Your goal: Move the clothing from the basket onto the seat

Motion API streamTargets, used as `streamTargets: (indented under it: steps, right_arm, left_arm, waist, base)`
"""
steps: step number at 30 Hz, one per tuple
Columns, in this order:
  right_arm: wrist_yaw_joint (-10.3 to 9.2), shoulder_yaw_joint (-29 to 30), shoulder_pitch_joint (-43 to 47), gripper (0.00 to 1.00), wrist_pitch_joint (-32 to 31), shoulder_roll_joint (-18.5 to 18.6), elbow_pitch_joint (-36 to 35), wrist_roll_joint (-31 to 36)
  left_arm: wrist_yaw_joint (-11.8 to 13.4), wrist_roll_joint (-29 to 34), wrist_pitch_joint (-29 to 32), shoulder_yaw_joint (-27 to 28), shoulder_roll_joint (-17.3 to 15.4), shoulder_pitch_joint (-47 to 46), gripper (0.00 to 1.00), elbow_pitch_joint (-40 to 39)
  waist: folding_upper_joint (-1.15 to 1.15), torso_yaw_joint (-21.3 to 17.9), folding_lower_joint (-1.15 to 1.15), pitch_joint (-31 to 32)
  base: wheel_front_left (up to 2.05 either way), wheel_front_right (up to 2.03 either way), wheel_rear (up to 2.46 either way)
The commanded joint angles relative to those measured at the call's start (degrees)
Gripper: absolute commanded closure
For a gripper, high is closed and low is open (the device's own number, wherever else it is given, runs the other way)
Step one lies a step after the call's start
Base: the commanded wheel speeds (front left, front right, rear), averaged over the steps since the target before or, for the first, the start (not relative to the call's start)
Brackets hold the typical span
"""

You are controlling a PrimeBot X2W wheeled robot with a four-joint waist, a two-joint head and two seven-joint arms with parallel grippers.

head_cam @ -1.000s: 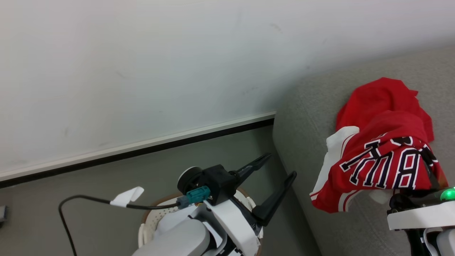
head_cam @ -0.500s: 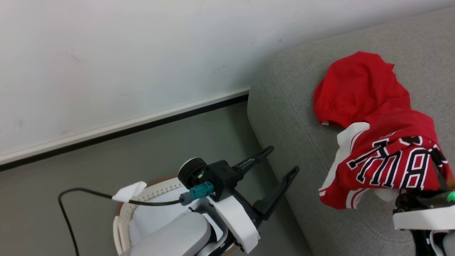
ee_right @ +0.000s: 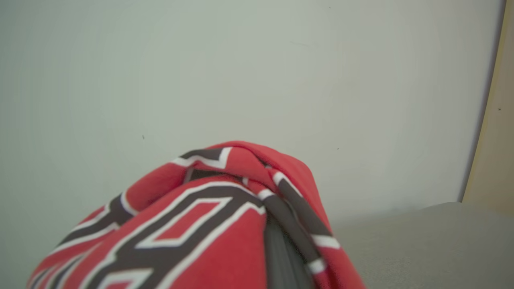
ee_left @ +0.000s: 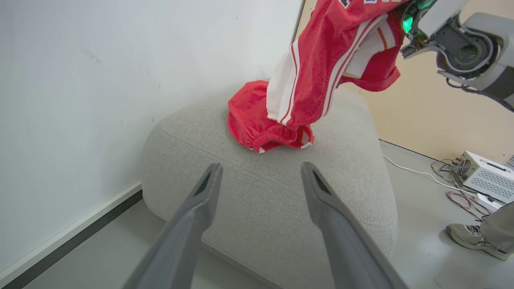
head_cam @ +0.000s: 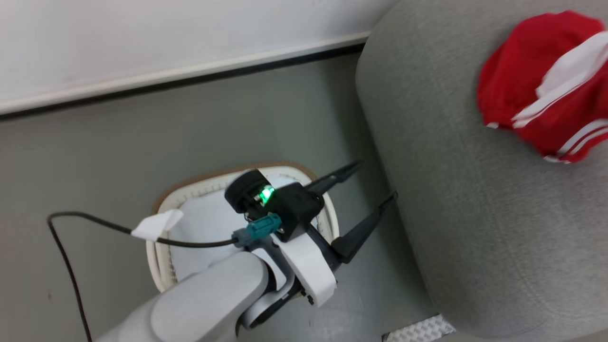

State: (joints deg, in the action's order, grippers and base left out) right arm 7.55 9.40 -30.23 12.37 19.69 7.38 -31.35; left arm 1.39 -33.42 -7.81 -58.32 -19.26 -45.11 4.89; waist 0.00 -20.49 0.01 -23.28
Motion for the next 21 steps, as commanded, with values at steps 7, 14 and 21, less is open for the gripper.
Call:
streamTargets:
  steps: [7, 14, 21]
  right_arm:
    - [-0.13, 11.38, -8.30, 1.00, -1.51, 6.42, 10.50, 2.66]
    - [-0.13, 6.72, -12.48, 1.00, -6.17, 9.25, 24.62, 5.55]
    - [-0.13, -0.44, -15.37, 0.17, -14.02, 9.75, 37.54, 5.61]
  left_arm:
    - [0.54, 1.13, 0.62, 1.45, -2.86, -2.83, 0.00, -2.14]
    - [0.48, 1.48, 0.64, 1.48, -3.29, -3.65, 0.00, -2.72]
    - [0.57, 1.05, 0.03, 1.57, -3.16, -3.76, 0.00, -1.99]
  waist:
    - [0.00, 7.08, -0.01, -12.15]
    - [0.00, 8.56, -0.01, -14.72]
    - [0.00, 8.78, -0.01, -14.49]
  base:
    - [0.00, 0.00, 0.00]
    - [0.00, 0.00, 0.00]
    - [0.00, 0.00, 0.00]
